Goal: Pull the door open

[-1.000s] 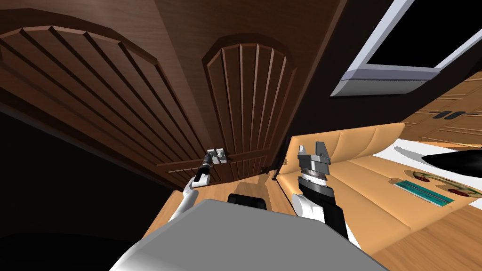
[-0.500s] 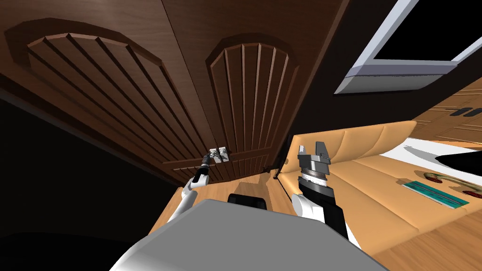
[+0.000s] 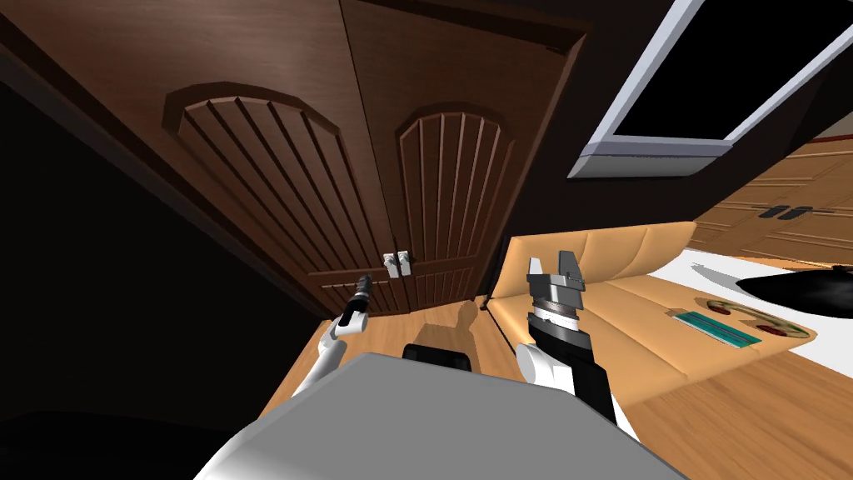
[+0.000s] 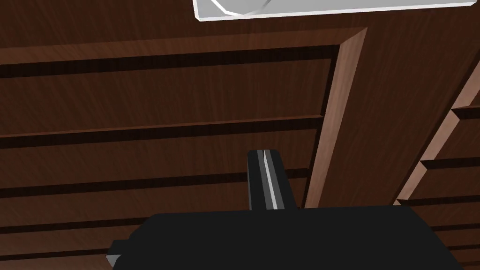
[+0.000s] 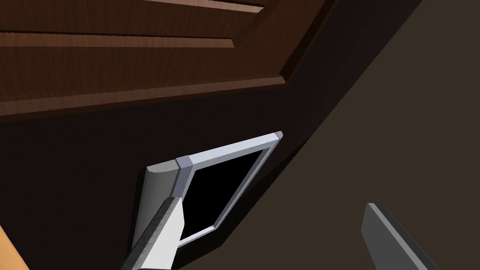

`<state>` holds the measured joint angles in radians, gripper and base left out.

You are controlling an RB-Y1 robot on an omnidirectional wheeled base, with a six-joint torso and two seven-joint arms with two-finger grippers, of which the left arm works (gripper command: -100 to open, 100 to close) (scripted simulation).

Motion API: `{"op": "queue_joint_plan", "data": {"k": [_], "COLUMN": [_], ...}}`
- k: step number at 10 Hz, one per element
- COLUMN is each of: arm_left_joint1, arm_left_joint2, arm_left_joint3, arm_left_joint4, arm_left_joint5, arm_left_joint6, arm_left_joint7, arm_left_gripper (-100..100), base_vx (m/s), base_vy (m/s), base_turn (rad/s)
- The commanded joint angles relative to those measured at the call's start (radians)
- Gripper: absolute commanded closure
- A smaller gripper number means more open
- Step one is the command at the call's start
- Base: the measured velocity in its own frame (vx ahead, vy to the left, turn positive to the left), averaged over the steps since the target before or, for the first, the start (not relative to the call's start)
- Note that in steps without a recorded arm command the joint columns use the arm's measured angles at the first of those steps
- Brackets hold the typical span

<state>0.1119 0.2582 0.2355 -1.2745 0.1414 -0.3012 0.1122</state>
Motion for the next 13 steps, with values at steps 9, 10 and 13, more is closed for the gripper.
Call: {"op": "queue_joint_plan", "data": {"k": [9,10,13], "arm_left_joint1": [0.034,0.034,0.014], "arm_left_joint2": [0.012,0.012,0.002], "arm_left_joint3": [0.028,0.028,0.02], "arm_left_joint4": [0.017,0.017,0.023], "arm_left_joint5": [0.003,0.003,0.0], "arm_left_joint6": [-0.013,-0.013,-0.019], "arm_left_joint7": [0.0,0.0,-0.004], "arm_left_gripper": [-100,-100,-100], "base_vx": [-0.053,0.057,0.155], "base_vy": [0.013,0.054,0.036], "base_turn": [0.027,-0.011,-0.056]}}
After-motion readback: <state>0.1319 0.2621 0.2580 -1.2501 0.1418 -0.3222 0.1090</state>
